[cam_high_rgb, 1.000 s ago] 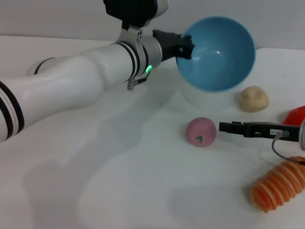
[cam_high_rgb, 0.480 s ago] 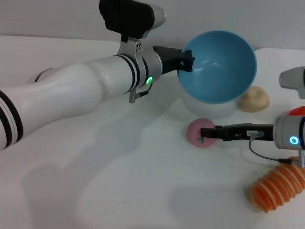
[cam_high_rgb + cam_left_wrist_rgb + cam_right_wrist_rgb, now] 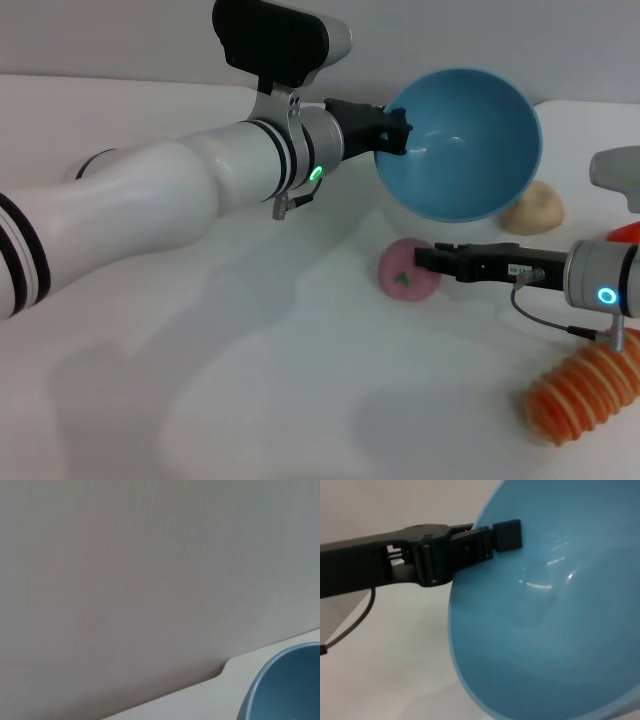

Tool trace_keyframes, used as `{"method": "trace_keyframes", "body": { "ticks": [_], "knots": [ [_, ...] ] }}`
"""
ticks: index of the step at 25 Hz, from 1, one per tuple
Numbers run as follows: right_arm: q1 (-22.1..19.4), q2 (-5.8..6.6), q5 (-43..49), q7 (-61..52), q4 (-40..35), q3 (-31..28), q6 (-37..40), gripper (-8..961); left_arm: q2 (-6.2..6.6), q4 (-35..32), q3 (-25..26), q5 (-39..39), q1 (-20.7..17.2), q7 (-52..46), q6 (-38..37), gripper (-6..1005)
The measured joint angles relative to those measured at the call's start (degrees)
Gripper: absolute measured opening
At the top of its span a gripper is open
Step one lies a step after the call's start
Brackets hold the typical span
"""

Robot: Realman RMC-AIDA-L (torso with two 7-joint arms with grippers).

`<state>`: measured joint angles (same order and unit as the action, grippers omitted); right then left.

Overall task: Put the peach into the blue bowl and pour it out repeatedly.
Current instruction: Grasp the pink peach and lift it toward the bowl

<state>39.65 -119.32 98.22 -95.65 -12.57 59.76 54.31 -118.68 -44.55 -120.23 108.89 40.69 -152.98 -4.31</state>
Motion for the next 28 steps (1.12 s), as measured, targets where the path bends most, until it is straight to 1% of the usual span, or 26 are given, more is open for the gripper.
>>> {"method": "trace_keyframes", "body": {
  "ticks": [5, 13, 18, 19, 21, 25, 28],
  "knots": [
    [0.3, 0.47, 0.3, -0.3, 0.8, 0.8, 0.0, 365, 0.03, 0.0, 0.0, 0.0, 0.0, 0.1, 0.0, 0],
    [0.3, 0.46, 0.4, -0.4, 0.4, 1.3, -0.5, 136, 0.03, 0.0, -0.1, 0.0, 0.1, 0.3, 0.2, -1],
    [-0.3, 0.54, 0.5, -0.2, -1.1, 1.6, 1.7, 43, 0.03, 0.0, -0.1, 0.0, 0.0, 0.3, 0.2, -1],
    [-0.9, 0.58, 0.5, -0.2, -2.4, 1.8, 3.5, 24, 0.03, 0.1, -0.1, 0.0, 0.0, 0.3, 0.2, -1],
    [-2.7, 0.71, 0.5, -0.7, -6.0, 1.9, 7.7, 26, 0.03, 0.1, -0.1, 0.0, 0.0, 0.4, 0.2, -1],
    [-7.6, 0.75, 0.6, -0.8, -17.9, 1.7, 17.2, 30, 0.08, 0.4, -0.1, 0.0, 0.0, 0.4, -0.1, -1],
    [-10.1, 0.58, 1.1, 1.6, -25.5, 1.1, 23.7, 32, 0.15, 0.5, -0.1, 0.3, -0.1, 0.4, -0.1, 0]
  ]
}}
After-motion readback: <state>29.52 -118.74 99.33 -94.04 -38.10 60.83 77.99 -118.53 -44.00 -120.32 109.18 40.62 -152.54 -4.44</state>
